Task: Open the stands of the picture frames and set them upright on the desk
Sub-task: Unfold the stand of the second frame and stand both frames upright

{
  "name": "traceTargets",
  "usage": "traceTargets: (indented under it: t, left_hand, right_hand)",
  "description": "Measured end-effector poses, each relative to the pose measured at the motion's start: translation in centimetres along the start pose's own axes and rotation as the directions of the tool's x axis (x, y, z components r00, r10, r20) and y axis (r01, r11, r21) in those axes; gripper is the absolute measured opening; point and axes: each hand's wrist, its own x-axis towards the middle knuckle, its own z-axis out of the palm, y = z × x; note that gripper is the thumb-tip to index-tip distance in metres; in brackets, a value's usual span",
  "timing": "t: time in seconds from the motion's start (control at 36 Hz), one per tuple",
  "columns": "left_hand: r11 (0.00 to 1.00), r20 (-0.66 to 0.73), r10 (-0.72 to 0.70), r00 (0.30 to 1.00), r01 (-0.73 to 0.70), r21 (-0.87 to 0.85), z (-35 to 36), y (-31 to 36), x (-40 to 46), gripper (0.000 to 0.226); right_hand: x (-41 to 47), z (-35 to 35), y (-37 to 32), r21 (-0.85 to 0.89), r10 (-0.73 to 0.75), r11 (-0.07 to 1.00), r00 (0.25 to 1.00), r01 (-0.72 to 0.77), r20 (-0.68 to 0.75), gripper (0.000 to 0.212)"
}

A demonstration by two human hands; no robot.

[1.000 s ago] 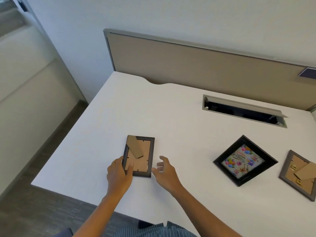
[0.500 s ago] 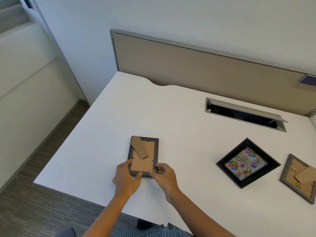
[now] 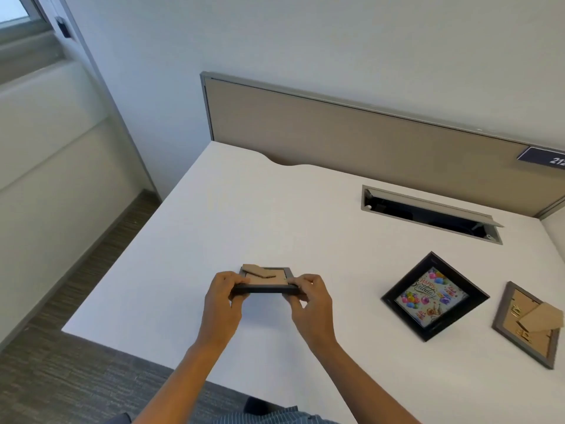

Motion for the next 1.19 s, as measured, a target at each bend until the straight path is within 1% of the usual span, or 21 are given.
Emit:
traceTargets:
  t: [0.06, 0.11, 0.19, 0.25, 0.31, 0.39, 0.47, 0.53, 0.69, 0.78, 0.83, 1.0, 1.14, 1.19]
  left_hand:
    - [0.998, -0.016, 0.048, 0.999, -0.049, -0.041, -0.3, 1.0, 0.5, 0.028]
    - [0.995, -0.021, 0.036, 0.999, -0.038, -0.090, -0.6, 1.9, 1.0, 0.027]
    - [0.991, -0.019, -0.012, 1.000, 0.009, -0.134, -0.8, 3.3, 1.7, 0.025]
    - [0.990, -0.029, -0.047, 0.998, 0.042, -0.138, -0.8, 4.4, 2.0, 0.024]
    - [0.971, -0.027, -0.119, 0.993, 0.110, -0.214, -0.5, 5.9, 2.1, 0.020]
    - [0.898, 0.007, -0.229, 0.973, 0.214, -0.384, 0.0, 8.3, 2.1, 0.011]
    - [0.816, 0.058, -0.292, 0.955, 0.280, -0.506, 0.3, 10.2, 2.1, 0.007]
    - [0.766, 0.103, -0.324, 0.941, 0.324, -0.556, 0.6, 11.3, 2.0, 0.009]
    - [0.706, 0.168, -0.352, 0.921, 0.379, -0.598, 1.8, 13.6, 1.5, 0.011]
    - [0.671, 0.194, -0.380, 0.905, 0.414, -0.615, 2.6, 14.5, 1.0, 0.014]
    - [0.659, 0.202, -0.394, 0.896, 0.429, -0.618, 3.0, 15.0, 0.8, 0.014]
    - [0.661, 0.209, -0.399, 0.893, 0.438, -0.609, 3.9, 16.2, 0.1, 0.016]
    - [0.681, 0.224, -0.360, 0.906, 0.419, -0.601, 4.0, 16.8, -0.4, 0.012]
    - [0.699, 0.222, -0.345, 0.912, 0.408, -0.588, 4.0, 16.9, -0.5, 0.015]
  right_hand:
    - [0.5, -0.9, -0.6, 0.021, -0.060, 0.998, 0.998, 0.061, -0.025, 0.023]
    - [1.0, -2.1, -1.2, 0.022, -0.076, 0.997, 0.997, 0.076, -0.016, 0.019]
    - [1.5, -4.1, -1.8, -0.038, -0.030, 0.999, 1.000, 0.030, 0.000, 0.010]
    - [1.8, -5.4, -2.2, -0.015, 0.022, 1.000, 1.000, -0.022, 0.009, 0.012]
    - [2.0, -6.6, -2.9, 0.074, 0.081, 0.994, 0.996, -0.083, 0.037, 0.017]
    - [1.9, -8.2, -4.0, 0.222, 0.140, 0.963, 0.987, -0.154, 0.077, 0.025]
    - [1.6, -9.7, -4.9, 0.345, 0.223, 0.904, 0.967, -0.253, 0.124, 0.036]
    - [1.6, -10.5, -4.9, 0.388, 0.272, 0.869, 0.951, -0.307, 0.145, 0.035]
    - [1.5, -12.9, -5.0, 0.529, 0.352, 0.759, 0.922, -0.381, 0.159, 0.036]
    - [1.4, -13.8, -5.0, 0.554, 0.385, 0.728, 0.910, -0.404, 0.157, 0.038]
    - [1.4, -14.4, -4.9, 0.551, 0.399, 0.724, 0.904, -0.415, 0.157, 0.039]
    - [1.1, -15.9, -4.6, 0.540, 0.419, 0.724, 0.896, -0.429, 0.149, 0.041]
    - [0.9, -16.7, -4.5, 0.522, 0.391, 0.755, 0.912, -0.396, 0.127, 0.040]
    - [0.8, -17.1, -4.3, 0.511, 0.367, 0.774, 0.923, -0.373, 0.118, 0.038]
